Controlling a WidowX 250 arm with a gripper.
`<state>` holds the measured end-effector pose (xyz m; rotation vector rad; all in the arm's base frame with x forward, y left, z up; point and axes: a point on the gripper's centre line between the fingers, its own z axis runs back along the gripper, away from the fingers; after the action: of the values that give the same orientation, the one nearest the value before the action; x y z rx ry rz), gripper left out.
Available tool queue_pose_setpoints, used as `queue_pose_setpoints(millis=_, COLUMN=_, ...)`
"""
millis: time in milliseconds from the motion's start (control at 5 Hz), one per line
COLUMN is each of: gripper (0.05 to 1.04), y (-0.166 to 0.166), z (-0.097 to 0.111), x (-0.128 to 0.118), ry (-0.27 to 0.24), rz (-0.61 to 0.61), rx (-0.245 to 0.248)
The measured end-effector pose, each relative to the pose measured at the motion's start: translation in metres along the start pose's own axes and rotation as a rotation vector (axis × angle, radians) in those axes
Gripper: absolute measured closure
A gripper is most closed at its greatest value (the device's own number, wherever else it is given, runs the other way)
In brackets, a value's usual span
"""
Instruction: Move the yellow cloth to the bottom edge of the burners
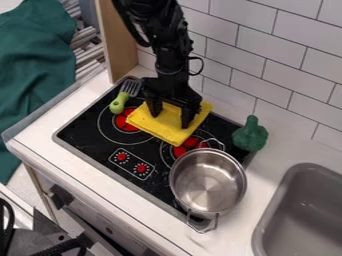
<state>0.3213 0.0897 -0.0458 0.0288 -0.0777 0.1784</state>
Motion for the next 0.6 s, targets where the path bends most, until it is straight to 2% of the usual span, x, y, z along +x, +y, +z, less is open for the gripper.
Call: queue_pose_setpoints(millis=600, gripper=0.082, y=0.033, z=0.005, x=-0.057, ry=0.058, rz=0.046, rx=0.012)
